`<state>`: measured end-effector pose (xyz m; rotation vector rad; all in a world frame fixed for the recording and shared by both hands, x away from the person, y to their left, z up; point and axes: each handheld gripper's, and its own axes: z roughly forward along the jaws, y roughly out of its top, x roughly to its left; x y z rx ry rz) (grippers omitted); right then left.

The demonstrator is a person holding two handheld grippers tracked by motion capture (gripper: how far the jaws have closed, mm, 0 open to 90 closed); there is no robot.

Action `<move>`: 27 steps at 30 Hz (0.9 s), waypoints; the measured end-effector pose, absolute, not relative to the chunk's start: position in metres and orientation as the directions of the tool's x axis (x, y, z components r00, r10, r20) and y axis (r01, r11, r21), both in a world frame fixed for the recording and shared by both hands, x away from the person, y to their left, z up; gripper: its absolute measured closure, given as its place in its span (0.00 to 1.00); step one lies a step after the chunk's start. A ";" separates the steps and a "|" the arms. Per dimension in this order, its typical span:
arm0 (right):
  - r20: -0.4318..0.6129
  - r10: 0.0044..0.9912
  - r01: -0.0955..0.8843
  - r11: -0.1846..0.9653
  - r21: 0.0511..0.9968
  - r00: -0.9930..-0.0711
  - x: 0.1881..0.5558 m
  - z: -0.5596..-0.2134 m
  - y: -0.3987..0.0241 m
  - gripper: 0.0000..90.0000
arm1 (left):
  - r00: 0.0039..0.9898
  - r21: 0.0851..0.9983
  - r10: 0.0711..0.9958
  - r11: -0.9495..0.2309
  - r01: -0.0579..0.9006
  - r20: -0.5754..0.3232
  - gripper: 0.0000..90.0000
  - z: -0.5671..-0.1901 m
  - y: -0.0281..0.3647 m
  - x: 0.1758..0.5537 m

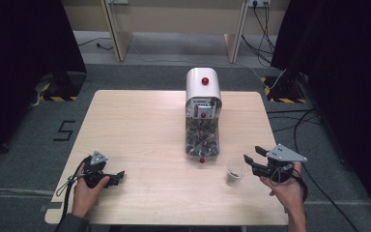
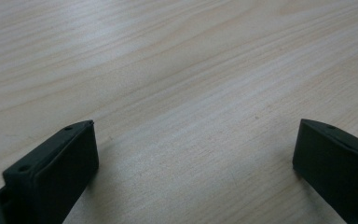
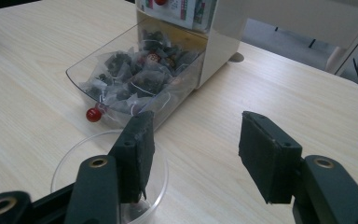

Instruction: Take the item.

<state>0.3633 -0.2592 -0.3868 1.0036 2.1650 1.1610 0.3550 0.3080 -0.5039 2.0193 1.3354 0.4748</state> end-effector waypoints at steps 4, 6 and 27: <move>-0.065 0.794 0.382 0.360 0.851 -0.605 0.364 -0.388 -0.261 0.49 | 0.412 0.697 0.909 -0.259 0.669 -0.058 0.00 -0.504 0.308 0.355; -0.061 0.799 0.392 0.358 0.847 -0.598 0.364 -0.388 -0.263 0.49 | 0.413 0.698 0.909 -0.258 0.668 -0.059 0.00 -0.504 0.308 0.355; -0.066 0.839 0.427 0.341 0.838 -0.539 0.355 -0.390 -0.280 0.44 | 0.412 0.697 0.910 -0.258 0.669 -0.058 0.00 -0.504 0.308 0.355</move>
